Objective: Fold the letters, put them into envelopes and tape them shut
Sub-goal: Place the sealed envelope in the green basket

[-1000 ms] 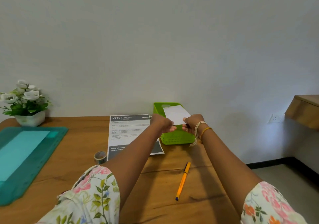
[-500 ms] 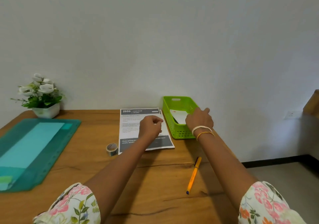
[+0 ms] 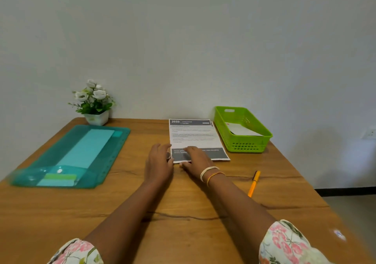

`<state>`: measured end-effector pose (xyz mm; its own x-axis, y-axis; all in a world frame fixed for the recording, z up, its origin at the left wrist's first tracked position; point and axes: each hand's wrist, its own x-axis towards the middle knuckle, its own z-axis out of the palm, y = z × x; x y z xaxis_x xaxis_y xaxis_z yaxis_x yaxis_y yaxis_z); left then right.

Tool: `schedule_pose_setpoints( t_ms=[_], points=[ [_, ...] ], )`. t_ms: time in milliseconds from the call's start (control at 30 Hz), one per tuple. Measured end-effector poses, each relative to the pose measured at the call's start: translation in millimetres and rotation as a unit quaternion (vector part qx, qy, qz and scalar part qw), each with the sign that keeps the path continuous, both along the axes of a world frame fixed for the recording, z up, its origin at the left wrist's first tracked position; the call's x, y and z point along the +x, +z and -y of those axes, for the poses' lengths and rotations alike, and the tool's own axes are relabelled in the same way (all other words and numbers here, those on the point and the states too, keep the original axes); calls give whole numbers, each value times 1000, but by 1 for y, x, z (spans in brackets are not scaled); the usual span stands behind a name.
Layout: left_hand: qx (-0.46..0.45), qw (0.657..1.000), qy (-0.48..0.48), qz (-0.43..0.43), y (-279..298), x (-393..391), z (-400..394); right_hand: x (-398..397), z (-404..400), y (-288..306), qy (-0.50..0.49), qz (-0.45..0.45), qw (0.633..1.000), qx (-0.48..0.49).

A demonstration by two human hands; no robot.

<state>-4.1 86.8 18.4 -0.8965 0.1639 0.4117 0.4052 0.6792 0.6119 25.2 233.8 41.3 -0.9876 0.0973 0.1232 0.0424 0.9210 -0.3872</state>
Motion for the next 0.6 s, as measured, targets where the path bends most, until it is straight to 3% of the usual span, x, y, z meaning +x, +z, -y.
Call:
schedule_pose_setpoints(
  t_ms=[100,333,467,600],
  points=[
    [1,998,-31,49,-6,-12,14,-6,5,0,5,17,999,34],
    [13,998,-54,37,-11,-34,15,-12,5,-14,28,-53,983,175],
    [22,999,-27,40,-12,-50,22,-10,-1,-27,-9,-101,983,156],
    [15,999,-25,42,-10,-52,24,-2,-4,-29,-65,-148,984,76]
  ],
)
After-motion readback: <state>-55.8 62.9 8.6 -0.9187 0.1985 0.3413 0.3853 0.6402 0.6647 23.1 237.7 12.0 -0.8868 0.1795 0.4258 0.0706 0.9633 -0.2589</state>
